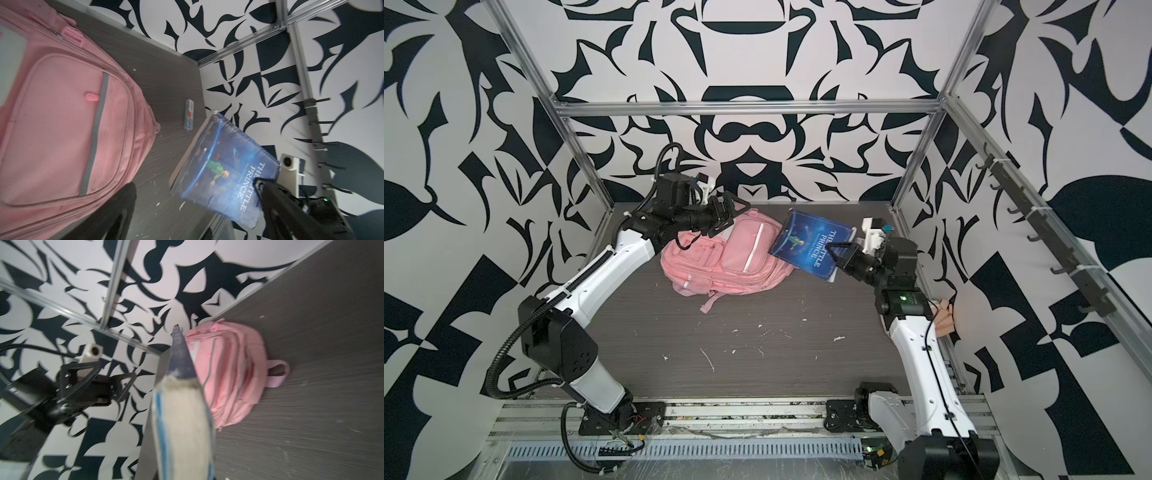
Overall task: Pack the student bag
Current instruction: 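Grasp the backpack's opening edge with the left gripper and pull it open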
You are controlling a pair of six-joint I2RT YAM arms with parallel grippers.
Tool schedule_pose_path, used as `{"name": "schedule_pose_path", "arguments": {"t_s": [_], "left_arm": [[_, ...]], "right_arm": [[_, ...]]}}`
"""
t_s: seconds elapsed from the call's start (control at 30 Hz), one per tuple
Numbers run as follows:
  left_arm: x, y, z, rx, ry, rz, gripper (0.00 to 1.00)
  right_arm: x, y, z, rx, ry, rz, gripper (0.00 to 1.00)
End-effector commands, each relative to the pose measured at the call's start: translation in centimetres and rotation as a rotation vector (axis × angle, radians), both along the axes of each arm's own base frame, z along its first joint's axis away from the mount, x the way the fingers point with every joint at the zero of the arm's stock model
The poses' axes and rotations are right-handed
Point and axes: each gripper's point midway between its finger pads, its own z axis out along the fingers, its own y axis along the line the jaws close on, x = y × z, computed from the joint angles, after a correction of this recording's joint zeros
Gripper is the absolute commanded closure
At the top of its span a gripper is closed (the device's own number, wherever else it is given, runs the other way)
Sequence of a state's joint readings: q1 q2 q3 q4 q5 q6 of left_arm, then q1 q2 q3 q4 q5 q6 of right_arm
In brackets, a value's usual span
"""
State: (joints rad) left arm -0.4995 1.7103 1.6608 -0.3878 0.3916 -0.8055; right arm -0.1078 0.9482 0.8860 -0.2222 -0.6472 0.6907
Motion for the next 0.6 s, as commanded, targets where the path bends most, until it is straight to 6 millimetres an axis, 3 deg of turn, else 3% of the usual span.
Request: {"name": "schedule_pose_path", "arguments": {"t_s": [0.0, 0.17, 0.27, 0.47, 0.57], "left_arm": [[0.1, 1.0, -9.1, 0.302, 0.154, 0.02, 0.06], [1.9, -1.7, -10.9, 0.547, 0.108, 0.001, 0.19], [3.1, -4.1, -11.9, 0.592, 0.084, -0.012, 0.2], [4.2, -7.8, -17.9, 0.682, 0.058, -0.105, 0.25], [4.2, -8.0, -20.2, 0.756, 0.046, -0.116, 0.27]], "right_arm": [[-0.5, -3.2, 1.5, -0.216, -0.033, -0.114, 1.0], [1.1, -5.3, 2.3, -0.256, -0.026, -0.23, 1.0], [1.5, -5.8, 2.7, -0.26, -0.024, -0.258, 1.0], [0.7, -6.1, 2.4, -0.304, 0.009, -0.26, 1.0], [-0.1, -6.1, 2.2, -0.317, 0.021, -0.26, 1.0]]}}
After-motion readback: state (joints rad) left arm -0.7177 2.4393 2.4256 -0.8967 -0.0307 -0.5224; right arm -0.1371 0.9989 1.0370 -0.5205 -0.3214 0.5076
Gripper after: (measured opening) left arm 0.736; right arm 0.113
